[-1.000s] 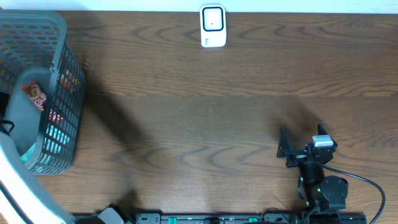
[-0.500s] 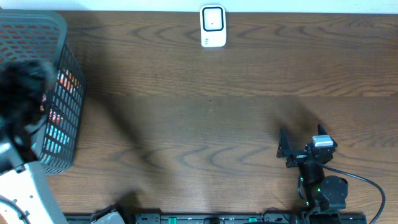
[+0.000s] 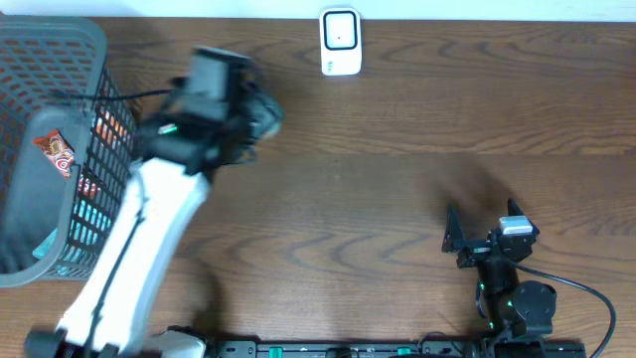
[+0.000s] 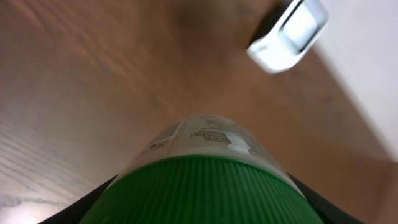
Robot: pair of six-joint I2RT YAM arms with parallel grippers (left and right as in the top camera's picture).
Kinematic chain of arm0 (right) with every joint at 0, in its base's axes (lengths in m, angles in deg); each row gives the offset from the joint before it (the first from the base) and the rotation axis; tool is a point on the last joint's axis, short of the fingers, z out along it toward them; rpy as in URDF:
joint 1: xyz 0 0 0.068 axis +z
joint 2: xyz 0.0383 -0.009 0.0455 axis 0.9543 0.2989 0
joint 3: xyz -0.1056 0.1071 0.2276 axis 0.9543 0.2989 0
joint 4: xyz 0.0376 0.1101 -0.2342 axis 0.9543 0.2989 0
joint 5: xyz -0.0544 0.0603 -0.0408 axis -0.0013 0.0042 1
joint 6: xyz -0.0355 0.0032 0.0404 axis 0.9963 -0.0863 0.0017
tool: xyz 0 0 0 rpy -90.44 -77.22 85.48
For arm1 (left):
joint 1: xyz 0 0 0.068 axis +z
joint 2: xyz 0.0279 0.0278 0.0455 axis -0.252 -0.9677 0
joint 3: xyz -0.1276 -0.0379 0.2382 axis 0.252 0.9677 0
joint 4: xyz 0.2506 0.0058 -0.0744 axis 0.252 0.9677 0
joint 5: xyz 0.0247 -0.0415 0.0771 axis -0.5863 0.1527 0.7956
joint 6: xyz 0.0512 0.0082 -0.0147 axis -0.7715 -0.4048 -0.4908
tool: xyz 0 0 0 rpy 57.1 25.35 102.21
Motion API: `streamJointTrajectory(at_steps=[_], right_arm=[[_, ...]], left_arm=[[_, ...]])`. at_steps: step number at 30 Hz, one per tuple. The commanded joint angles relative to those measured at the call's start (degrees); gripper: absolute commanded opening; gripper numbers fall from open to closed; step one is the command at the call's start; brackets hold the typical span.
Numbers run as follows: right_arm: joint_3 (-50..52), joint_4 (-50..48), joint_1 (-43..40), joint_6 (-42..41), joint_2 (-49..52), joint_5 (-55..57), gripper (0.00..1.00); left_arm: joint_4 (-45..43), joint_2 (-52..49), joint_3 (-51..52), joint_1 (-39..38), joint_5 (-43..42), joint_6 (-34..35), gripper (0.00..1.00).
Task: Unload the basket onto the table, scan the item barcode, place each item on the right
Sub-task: 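Carry the bottle to the table center and release it upright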
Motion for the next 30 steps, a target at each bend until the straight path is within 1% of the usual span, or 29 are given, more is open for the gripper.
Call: streamJointTrajectory(at_steps=[1, 2, 3, 6, 9, 13, 20, 23, 26, 30], right_arm=[[0.2, 0.07, -0.5, 0.02, -0.31, -0.13, 0.99], [0.2, 0.07, -0.5, 0.02, -0.31, -0.15, 0.99], [0.2, 0.07, -0.5, 0.02, -0.31, -0.15, 0.99], [0.2, 0.07, -0.5, 0.02, -0.31, -0.13, 0.99], [0.2, 0.07, -0.5, 0.02, -0.31, -0.15, 0.99], [0.2, 0.07, -0.5, 0.02, -0.31, -0.15, 0.99], [0.2, 0.07, -0.5, 0.02, -0.31, -0.15, 0.99], [0.2, 0.07, -0.5, 0.02, -0.31, -0.15, 0.99], [0.2, 0.07, -0.5, 0.02, -0.31, -0.15, 0.99], [0.2, 0.07, -0.5, 0.02, -0.31, -0.13, 0.99]], left_arm=[[1.05, -8.39, -0.57, -5.29, 6.88, 8.24, 0.7], [1.46, -10.29, -0.57, -6.08, 6.88, 10.16, 0.7], [1.95, -14.25, -0.57, -7.48, 6.62, 14.29, 0.7], [1.9, -19.93, -0.57, -9.33, 4.87, 21.46, 0.7], [1.79, -24.41, -0.57, -10.75, 2.78, 27.04, 0.7], [1.73, -28.2, -0.57, -12.17, 1.92, 32.96, 0.7], [1.57, -31.52, -0.55, -13.99, 1.53, 51.08, 0.7], [0.94, -31.82, -0.55, -14.82, 1.53, 56.7, 0.7], [0.33, -31.82, -0.52, -15.76, 1.57, 58.9, 0.7], [1.14, -32.74, -0.44, -16.92, 2.91, 58.95, 0.71]])
